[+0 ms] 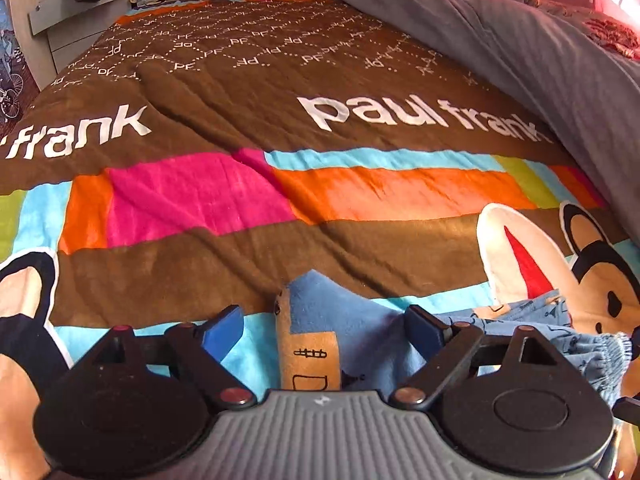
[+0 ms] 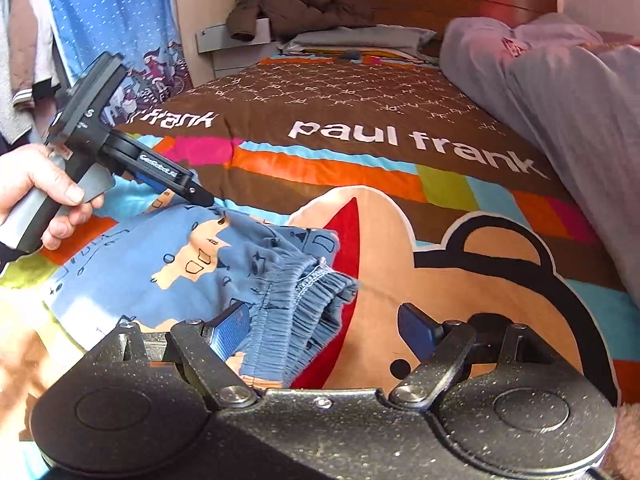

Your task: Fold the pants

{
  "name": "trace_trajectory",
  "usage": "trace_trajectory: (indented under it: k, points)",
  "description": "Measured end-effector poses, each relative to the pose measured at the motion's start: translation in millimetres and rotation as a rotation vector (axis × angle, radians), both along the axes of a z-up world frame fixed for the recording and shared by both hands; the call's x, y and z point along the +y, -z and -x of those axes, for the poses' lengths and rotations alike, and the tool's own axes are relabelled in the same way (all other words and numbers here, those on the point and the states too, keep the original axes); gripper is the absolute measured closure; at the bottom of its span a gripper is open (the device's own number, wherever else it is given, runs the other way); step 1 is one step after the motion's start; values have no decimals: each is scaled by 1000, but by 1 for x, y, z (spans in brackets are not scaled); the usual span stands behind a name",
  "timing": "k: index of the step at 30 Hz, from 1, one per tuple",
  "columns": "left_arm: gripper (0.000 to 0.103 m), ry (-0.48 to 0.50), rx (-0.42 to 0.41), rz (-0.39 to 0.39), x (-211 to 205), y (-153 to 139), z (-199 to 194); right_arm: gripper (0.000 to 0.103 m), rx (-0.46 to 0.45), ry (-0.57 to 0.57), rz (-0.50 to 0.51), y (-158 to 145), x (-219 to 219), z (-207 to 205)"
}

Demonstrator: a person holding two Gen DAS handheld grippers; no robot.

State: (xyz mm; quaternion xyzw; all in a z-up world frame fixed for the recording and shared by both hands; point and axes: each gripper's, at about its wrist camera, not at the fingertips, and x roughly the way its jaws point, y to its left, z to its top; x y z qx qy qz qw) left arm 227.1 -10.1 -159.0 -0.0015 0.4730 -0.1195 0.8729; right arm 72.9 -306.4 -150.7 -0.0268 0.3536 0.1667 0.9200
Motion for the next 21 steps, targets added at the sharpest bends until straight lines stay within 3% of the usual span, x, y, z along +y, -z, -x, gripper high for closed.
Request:
trace_trajectory:
  k: [4, 7, 8, 11, 14, 17, 21]
  points:
    - [13, 60, 11, 66, 7, -15, 28, 18, -26, -36, -48, -5, 5, 2]
    - [17, 48, 27, -49, 4, -4, 39, 18, 18, -36, -30, 5, 9, -1]
    - [18, 33, 43, -5, 9, -4, 43, 18, 34, -17, -57, 7, 6, -1]
    - [18, 16, 92, 254, 34, -9, 62, 18, 87, 55, -255, 7, -20, -3]
    - [18, 37, 156, 387, 50, -6, 77, 18, 211, 131, -469, 25, -48, -13]
    - [18, 77, 193, 407, 54, 1, 85, 25, 288, 180, -602, 45, -62, -14]
    - [18, 87, 247, 460, 63, 18, 81, 27, 311, 161, -674, 47, -63, -17]
